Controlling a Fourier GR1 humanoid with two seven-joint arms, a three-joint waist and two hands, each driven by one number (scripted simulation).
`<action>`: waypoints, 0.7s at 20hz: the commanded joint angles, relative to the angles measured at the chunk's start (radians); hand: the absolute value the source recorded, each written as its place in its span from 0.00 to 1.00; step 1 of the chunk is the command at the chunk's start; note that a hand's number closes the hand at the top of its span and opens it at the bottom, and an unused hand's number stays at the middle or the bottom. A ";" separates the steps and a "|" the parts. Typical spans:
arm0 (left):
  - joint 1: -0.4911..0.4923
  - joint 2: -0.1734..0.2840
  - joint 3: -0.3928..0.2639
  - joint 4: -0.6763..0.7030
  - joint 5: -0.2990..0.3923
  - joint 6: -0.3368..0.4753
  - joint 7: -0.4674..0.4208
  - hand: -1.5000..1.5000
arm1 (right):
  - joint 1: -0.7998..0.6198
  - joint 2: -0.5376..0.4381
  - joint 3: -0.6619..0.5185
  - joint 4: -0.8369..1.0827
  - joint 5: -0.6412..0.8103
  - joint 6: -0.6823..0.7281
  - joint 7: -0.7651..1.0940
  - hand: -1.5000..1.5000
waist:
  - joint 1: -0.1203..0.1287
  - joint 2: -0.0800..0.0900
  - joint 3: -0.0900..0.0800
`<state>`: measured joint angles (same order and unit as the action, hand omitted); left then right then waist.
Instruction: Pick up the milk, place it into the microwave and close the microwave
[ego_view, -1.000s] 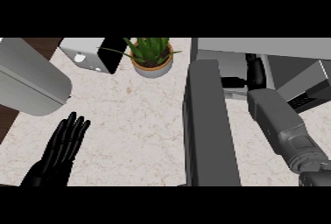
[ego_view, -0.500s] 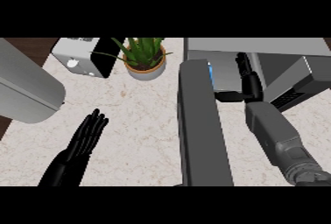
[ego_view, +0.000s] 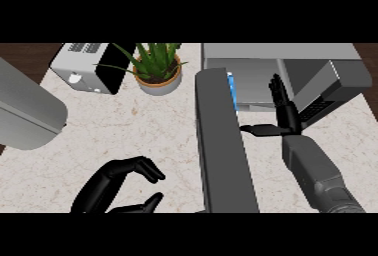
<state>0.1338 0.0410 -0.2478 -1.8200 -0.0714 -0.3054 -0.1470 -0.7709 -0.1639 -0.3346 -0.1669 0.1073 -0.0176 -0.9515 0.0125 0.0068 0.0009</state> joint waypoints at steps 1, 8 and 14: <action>-0.048 -0.018 -0.037 0.118 -0.050 0.000 -0.031 1.00 | 0.090 -0.002 0.016 -0.051 -0.008 0.075 -0.052 0.00 | -0.016 -0.006 -0.001; -0.193 -0.040 -0.057 0.245 -0.139 0.050 0.025 1.00 | 0.294 -0.007 0.083 -0.225 0.000 0.126 -0.077 0.00 | -0.034 -0.011 -0.002; -0.249 -0.041 -0.148 0.400 -0.143 0.015 0.005 1.00 | 0.426 0.034 0.135 -0.494 -0.022 0.129 0.016 0.00 | -0.049 -0.016 -0.004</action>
<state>-0.0626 0.0066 -0.3665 -1.5016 -0.2097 -0.2739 -0.1438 -0.4462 -0.1527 -0.2321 -0.5111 0.0940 0.0964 -0.9507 -0.0332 -0.0082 -0.0022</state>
